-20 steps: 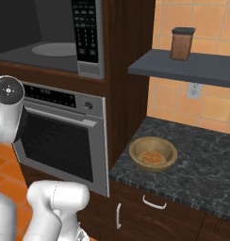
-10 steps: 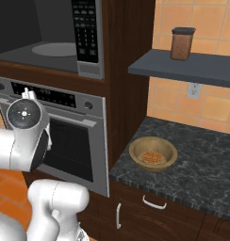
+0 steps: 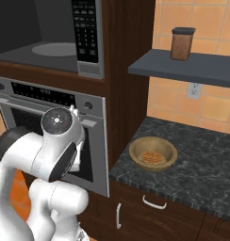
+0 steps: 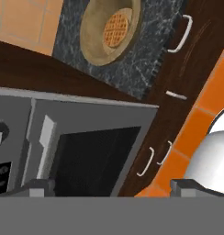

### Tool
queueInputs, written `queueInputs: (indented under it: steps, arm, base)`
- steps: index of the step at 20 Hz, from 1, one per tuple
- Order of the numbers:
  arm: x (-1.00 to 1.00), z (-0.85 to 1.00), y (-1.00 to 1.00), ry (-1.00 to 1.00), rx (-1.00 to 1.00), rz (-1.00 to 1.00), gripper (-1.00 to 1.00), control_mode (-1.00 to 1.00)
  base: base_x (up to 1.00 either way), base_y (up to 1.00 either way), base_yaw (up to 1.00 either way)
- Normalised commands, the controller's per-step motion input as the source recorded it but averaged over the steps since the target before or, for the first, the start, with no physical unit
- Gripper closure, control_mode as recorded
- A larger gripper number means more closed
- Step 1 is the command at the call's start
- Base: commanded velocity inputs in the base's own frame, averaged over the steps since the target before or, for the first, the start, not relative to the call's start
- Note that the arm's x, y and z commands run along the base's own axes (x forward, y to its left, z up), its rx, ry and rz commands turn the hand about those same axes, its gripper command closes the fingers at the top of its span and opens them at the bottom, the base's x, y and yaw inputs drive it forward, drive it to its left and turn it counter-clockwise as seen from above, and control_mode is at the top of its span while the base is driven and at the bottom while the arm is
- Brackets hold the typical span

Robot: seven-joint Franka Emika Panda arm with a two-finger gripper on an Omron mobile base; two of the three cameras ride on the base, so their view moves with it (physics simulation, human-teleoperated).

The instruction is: Open the microwave, place the bowl with waffle inside the microwave, then close the microwave door and turn it on.

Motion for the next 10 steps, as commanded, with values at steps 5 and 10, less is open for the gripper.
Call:
queueInputs:
  steps: [5,10]
  arm:
    - [-0.03,-0.49,-1.00,0.00,0.06,-0.02,-1.00,-1.00]
    - [0.00,-0.07,-1.00,0.09,0.02,0.13,-1.00,-1.00]
  base:
    - [0.00,0.00,0.00]
    - [0.00,0.00,0.00]
